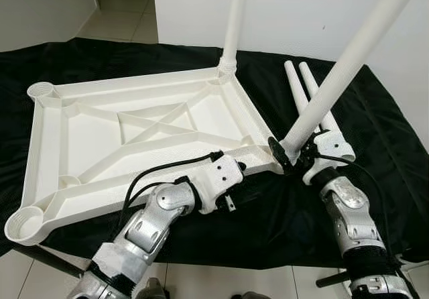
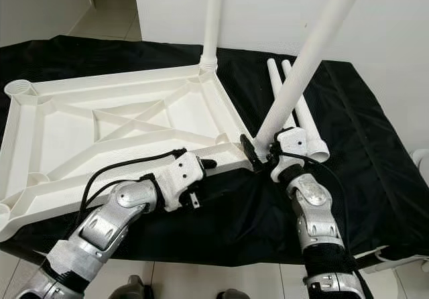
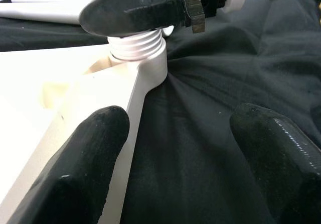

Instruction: Building children table

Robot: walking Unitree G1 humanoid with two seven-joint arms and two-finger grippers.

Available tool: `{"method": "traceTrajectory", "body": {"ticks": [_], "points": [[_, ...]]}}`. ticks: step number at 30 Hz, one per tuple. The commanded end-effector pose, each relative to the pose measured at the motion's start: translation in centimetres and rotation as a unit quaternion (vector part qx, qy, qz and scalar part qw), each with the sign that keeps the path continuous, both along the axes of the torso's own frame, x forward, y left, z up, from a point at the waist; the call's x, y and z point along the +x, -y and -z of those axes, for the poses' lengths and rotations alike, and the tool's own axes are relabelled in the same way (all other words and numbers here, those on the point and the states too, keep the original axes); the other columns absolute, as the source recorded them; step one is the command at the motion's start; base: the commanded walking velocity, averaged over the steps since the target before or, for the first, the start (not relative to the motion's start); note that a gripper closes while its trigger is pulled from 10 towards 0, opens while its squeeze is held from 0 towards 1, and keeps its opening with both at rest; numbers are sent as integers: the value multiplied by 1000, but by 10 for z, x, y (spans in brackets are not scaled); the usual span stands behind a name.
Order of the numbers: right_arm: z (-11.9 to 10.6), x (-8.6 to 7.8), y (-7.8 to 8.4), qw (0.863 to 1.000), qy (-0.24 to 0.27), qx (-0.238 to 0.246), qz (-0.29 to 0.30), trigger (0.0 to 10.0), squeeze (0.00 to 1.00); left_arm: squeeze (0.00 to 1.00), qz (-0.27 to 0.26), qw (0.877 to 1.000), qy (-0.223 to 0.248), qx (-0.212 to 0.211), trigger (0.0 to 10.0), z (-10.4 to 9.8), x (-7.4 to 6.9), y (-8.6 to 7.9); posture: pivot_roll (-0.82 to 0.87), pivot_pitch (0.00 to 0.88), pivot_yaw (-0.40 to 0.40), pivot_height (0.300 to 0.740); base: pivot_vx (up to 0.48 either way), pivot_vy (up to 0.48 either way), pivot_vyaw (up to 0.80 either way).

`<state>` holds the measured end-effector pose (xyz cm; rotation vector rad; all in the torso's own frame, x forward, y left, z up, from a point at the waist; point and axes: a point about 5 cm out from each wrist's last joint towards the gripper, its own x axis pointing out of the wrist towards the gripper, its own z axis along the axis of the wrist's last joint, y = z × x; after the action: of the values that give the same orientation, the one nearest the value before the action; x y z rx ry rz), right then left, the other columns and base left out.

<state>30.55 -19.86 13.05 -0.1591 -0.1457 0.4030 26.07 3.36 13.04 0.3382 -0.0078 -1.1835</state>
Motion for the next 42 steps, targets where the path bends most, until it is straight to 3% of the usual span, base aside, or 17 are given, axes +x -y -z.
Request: {"method": "traceTrajectory", "body": {"ticks": [1, 4, 5, 8, 9, 10, 11, 16, 17, 18, 19, 23, 28, 35, 42], "points": [[1, 1, 2, 1000, -1, -2, -4, 10000, 0, 0, -64, 998, 20, -5, 10000, 1, 6, 0, 46, 25, -44, 740, 0, 0, 0], [2, 3, 3, 1000, -6, -4, -12, 10000, 0, 0, -62, 998, 25, -2, 10000, 1, 7, 0, 47, 20, -43, 740, 0, 0, 0], [3, 3, 4, 1000, -11, -6, -14, 4863, 0, 0, -62, 998, 26, -3, 10000, 0, 7, 0, 48, 17, -44, 740, 0, 0, 0], [6, 4, 6, 1000, -22, -11, -16, 4667, 0, 0, -62, 998, 28, -4, 10000, -1, 8, 1, 48, 16, -44, 740, 0, 0, 0], [10, 3, 6, 999, -31, -10, -18, 2078, 0, 0, -63, 998, 23, -7, 10000, -1, 9, 1, 48, 15, -45, 740, 0, 0, 0], [12, 3, 6, 999, -36, -9, -20, 2078, 0, 0, -64, 998, 20, -10, 10000, -1, 9, 2, 48, 15, -45, 740, 0, 0, 0], [17, 1, 6, 999, -44, -11, -26, 0, 0, 0, -65, 998, 19, -12, 10000, -2, 10, 2, 48, 14, -46, 740, 0, 0, 0], [21, -1, 6, 998, -51, -9, -27, 0, 0, 0, -65, 998, 22, -11, 10000, -2, 10, 2, 48, 12, -48, 740, 0, 0, 0], [23, -1, 6, 998, -55, -6, -19, 8941, 0, 0, -65, 998, 23, -10, 10000, -2, 10, 2, 48, 10, -49, 740, 0, 0, 0], [25, -2, 6, 998, -59, -4, -14, 8941, 0, 0, -64, 998, 24, -10, 10000, -2, 10, 2, 48, 10, -49, 740, 0, 0, 0], [27, -2, 5, 998, -64, 2, -10, 10000, 0, 0, -64, 998, 24, -10, 10000, -2, 10, 3, 49, 9, -51, 740, 0, 0, 0], [30, -3, 4, 998, -69, 9, -2, 10000, 0, 0, -65, 998, 25, -10, 10000, -2, 10, 3, 50, 8, -52, 740, 0, 0, 0], [37, -3, -1, 995, -79, 13, 66, 10000, 0, 0, -65, 998, 24, -11, 10000, -2, 10, 2, 49, 4, -57, 740, 0, 0, 0], [33, -2, -10, 992, -69, 29, 107, 10000, 0, 0, -65, 998, 24, -10, 10000, -1, 9, 2, 48, 7, -61, 740, 0, 0, 0], [21, -3, -37, 966, -60, 98, 233, 10000, 0, 0, -74, 997, 26, -11, 10000, -2, 13, 1, 41, 20, -63, 740, 0, 0, 0]]}}
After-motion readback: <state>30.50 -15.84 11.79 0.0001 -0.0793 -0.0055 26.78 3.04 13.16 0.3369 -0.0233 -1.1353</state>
